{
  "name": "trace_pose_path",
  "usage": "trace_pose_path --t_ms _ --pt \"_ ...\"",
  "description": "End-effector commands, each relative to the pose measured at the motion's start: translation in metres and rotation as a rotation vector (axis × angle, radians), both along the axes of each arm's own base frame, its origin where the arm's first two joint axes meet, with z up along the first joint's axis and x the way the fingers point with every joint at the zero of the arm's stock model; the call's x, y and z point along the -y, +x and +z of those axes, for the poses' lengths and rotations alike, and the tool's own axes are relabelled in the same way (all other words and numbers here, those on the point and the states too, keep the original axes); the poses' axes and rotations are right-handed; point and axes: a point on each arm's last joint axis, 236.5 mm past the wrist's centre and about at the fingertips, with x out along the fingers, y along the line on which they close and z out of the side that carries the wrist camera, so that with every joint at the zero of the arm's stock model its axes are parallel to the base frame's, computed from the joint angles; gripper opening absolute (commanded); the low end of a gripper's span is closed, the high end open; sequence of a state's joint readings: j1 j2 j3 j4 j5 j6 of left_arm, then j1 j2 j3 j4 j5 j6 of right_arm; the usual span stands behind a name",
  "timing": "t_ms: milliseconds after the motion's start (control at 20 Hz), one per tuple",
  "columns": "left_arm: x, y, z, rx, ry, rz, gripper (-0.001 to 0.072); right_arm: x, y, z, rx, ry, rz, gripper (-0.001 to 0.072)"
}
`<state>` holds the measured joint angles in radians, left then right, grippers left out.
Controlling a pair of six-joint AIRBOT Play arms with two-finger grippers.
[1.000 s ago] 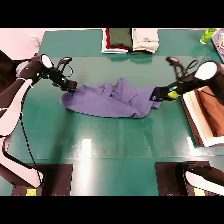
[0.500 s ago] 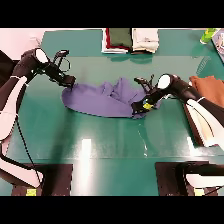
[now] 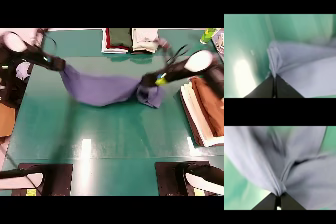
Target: Fold the shirts.
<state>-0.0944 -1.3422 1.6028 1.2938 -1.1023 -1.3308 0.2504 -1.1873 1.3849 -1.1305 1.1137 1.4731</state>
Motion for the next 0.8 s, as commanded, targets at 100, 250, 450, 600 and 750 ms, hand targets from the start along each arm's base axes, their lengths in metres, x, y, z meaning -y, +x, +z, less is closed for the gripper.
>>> trace_pose_path --t_ms 100,250,450,600,750 --pt "-0.012 -0.099 0.216 0.568 -0.092 0.037 0.0027 0.044 -0.035 0.194 0.424 0.082 -0.076 0.0017" --pt "-0.010 -0.184 0.306 0.833 -0.212 0.017 0.0026 0.056 -0.072 0.252 0.545 0.100 -0.088 0.0017" --pt "-0.002 -0.241 0.346 0.957 -0.321 -0.030 0.0026 0.059 -0.098 0.291 0.614 0.126 -0.092 0.0017" --pt "0.009 -0.220 0.308 0.807 -0.283 -0.062 0.0026 0.055 -0.091 0.260 0.462 0.110 -0.083 0.0017" --pt "0.028 -0.172 0.202 0.401 -0.194 -0.135 0.0026 0.038 -0.079 0.164 0.143 0.038 -0.021 0.0017"
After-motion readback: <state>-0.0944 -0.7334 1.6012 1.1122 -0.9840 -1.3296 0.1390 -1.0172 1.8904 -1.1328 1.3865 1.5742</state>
